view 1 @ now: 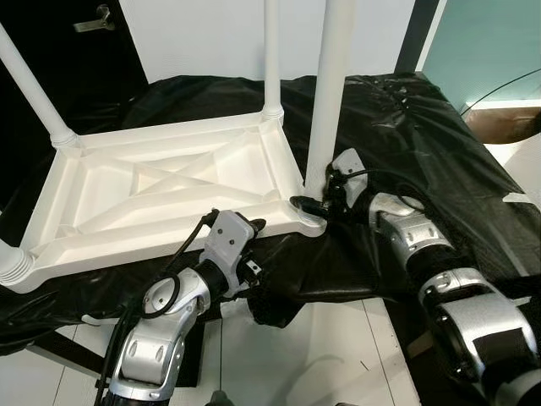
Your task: Building children table
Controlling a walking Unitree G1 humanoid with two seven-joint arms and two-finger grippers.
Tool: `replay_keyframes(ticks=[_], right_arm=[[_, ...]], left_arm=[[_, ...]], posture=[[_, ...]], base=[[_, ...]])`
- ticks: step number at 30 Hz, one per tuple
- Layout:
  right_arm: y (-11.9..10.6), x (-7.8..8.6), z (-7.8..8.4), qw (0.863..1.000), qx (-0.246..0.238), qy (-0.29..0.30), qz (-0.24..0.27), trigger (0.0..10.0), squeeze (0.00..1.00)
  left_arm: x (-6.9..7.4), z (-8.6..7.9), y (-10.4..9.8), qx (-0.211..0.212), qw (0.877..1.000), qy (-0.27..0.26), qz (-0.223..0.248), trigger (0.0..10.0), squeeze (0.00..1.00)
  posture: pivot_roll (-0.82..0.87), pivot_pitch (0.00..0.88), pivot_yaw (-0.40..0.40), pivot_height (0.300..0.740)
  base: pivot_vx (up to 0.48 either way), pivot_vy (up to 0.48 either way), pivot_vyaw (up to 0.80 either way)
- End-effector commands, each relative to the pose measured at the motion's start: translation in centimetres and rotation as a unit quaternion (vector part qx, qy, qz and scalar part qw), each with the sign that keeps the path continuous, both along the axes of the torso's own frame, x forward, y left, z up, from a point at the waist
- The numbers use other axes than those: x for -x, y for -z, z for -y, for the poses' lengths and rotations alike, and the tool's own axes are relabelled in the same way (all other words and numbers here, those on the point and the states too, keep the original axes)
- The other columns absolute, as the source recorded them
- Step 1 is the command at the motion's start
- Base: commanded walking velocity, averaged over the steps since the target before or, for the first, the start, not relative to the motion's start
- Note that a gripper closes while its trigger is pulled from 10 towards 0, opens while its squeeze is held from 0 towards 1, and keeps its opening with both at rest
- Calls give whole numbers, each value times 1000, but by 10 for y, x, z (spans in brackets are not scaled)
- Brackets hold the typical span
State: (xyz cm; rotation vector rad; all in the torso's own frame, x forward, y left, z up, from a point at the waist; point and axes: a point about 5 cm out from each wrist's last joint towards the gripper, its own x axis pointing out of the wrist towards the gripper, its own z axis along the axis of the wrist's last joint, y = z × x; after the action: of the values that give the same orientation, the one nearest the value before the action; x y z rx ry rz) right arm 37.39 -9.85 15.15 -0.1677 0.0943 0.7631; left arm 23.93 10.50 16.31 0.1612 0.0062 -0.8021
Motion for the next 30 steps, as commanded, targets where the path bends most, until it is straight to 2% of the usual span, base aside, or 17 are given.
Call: replay_keyframes(ticks=[1,3,7,11,14,19,25,30], right_arm=[[21,4,-7,997,-16,59,-52,10000,0],[22,5,-10,995,-27,72,-57,10000,0],[25,10,-32,987,-44,146,-53,10000,0],[27,13,-38,980,-50,188,-53,10000,0],[29,21,-43,957,-71,278,-51,10000,0],[30,27,-55,955,-83,278,-63,10000,0],[28,32,-56,955,-76,279,-59,10000,0],[21,33,-50,957,-70,281,-27,10000,24]], left_arm=[[-4,-3,0,-1,999,-39,7,10000,0],[-4,-3,0,-1,999,-37,7,10000,0],[-8,-2,-2,-4,1000,-28,10,10000,0],[-7,-2,-1,-6,1000,-27,11,10000,0],[-7,-1,-2,-5,1000,-27,11,10000,0],[-6,0,0,-3,1000,-28,10,10000,0],[-4,2,0,1,1000,-27,6,10000,0],[-3,2,2,2,1000,-27,4,10000,0]], posture=[[58,0,-19,740],[57,0,-18,740],[52,0,-14,740],[56,0,-13,740],[64,0,-18,740],[66,0,-23,740],[65,0,-26,740],[52,0,-29,740]], base=[[0,0,0],[0,0,0],[0,0,0],[0,0,0],[0,0,0],[0,0,0],[0,0,0],[0,0,0]])
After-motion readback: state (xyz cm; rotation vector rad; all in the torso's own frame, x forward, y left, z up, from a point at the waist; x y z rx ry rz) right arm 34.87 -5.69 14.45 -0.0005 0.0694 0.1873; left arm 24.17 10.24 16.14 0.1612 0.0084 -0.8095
